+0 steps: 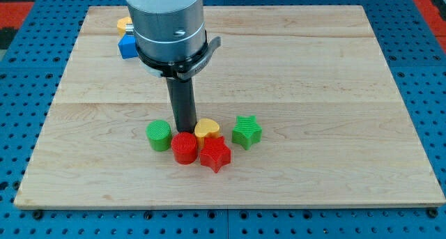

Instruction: Slide the blue triangle closer to the yellow heart

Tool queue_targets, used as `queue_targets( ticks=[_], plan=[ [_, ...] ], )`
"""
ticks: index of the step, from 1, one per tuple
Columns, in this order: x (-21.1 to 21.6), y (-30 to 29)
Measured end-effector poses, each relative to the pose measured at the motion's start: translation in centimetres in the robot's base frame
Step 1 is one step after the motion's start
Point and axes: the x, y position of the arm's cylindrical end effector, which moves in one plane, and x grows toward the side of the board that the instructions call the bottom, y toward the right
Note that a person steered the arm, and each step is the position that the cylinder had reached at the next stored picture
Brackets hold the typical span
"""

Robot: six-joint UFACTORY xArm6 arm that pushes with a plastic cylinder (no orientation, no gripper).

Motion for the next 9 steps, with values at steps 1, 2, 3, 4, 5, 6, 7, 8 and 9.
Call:
queue_targets(
  ticks=[1, 2, 3, 4, 5, 6, 7, 8, 9],
  plan=[
    [-1.1, -0.3],
    [-3.7, -0.3],
    [-9.4, -0.4],
    [-18.0, -0.4],
    [-26.3, -0.6],
    [-30.0, -3.7],
    [-28.2, -10.8],
    [-23.8, -13.5],
    [-20.1, -13.5]
  ],
)
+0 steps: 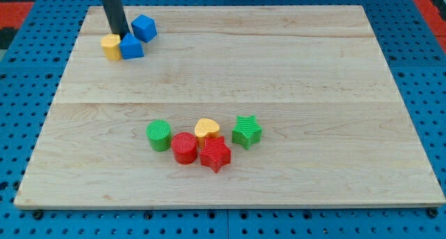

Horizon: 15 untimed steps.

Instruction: Slide the blue triangle closer to the yellow heart

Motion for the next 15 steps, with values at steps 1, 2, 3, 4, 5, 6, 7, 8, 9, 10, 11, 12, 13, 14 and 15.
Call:
queue_targets(
  ticks=[1, 2, 3, 4, 5, 6, 7, 8, 9, 10, 11, 12, 13, 14, 15],
  plan=[
    [3.5, 2.4],
    [8.5, 5.5],
    [12.5, 7.3],
    [10.9, 2.9],
    [7.6, 1.1],
    [5.8, 4.5],
    [4.9, 7.6],
    [3.1, 9.2],
    [2.5, 11.5],
    [5.0, 13.7],
    [5.6, 14.7],
    [2.9, 13.4],
    [3.0, 16.9],
    [6.5, 16.5],
    [10.4, 15.7]
  ],
)
